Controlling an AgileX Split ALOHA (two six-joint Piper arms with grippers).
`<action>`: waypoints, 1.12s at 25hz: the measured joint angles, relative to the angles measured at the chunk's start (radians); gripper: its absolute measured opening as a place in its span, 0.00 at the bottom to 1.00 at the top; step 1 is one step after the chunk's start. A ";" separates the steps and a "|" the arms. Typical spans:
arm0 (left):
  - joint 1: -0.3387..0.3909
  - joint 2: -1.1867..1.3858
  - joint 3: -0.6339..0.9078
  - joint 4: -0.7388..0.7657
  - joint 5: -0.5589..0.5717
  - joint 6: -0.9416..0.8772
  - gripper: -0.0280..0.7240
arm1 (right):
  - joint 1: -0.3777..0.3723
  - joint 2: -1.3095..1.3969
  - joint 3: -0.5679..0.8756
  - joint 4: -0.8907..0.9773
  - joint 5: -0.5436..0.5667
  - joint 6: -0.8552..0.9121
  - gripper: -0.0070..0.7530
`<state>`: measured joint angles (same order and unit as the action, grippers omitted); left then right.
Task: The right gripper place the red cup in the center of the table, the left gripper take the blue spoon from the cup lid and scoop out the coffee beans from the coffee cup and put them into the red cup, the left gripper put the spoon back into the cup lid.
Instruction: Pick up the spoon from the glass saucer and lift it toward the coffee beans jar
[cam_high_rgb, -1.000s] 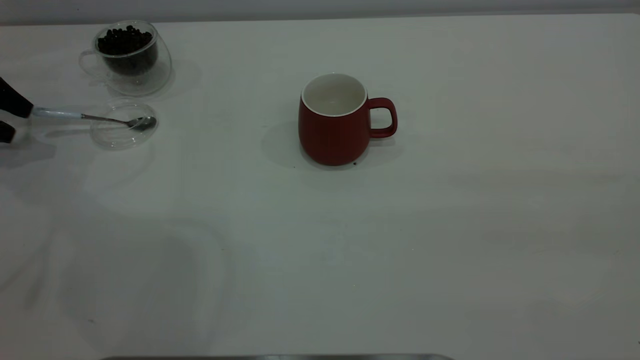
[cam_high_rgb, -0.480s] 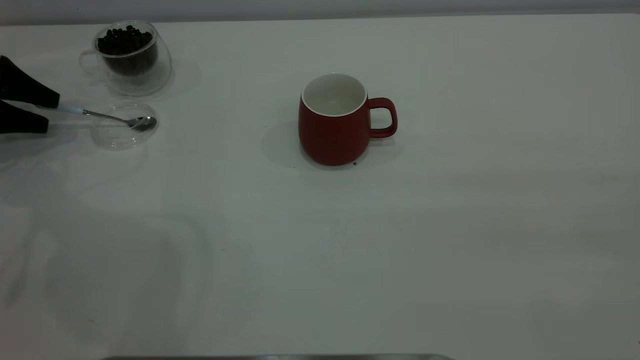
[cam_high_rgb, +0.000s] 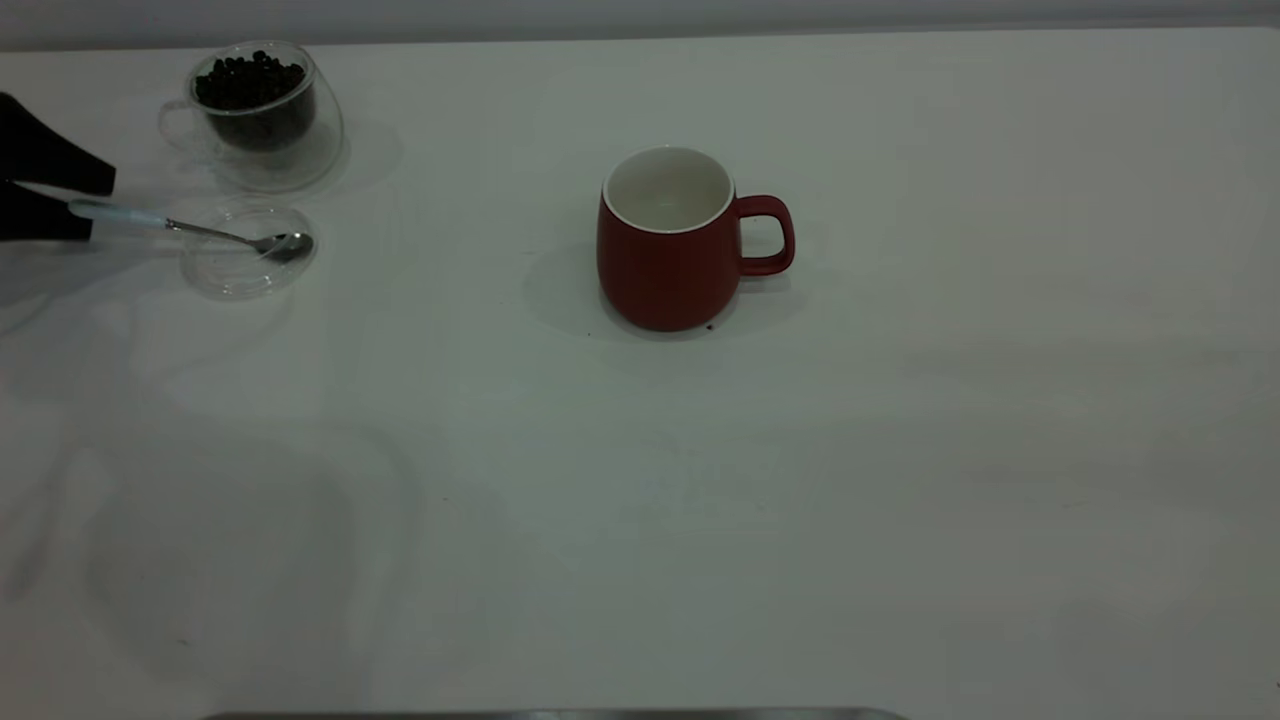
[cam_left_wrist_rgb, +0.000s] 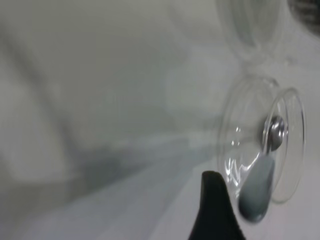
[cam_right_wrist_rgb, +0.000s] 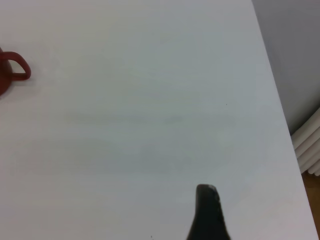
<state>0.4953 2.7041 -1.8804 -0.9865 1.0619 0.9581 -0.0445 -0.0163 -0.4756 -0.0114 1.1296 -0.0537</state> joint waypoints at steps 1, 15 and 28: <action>-0.003 0.007 -0.015 -0.003 0.003 0.000 0.80 | 0.000 0.000 0.000 0.000 0.000 0.000 0.79; -0.039 0.066 -0.093 0.004 0.097 0.000 0.80 | 0.000 0.000 0.000 0.000 0.000 0.000 0.79; -0.039 0.066 -0.093 0.004 0.099 -0.045 0.62 | 0.000 0.000 0.000 0.000 0.000 0.000 0.79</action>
<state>0.4563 2.7704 -1.9738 -0.9821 1.1612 0.9136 -0.0445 -0.0163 -0.4756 -0.0114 1.1296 -0.0537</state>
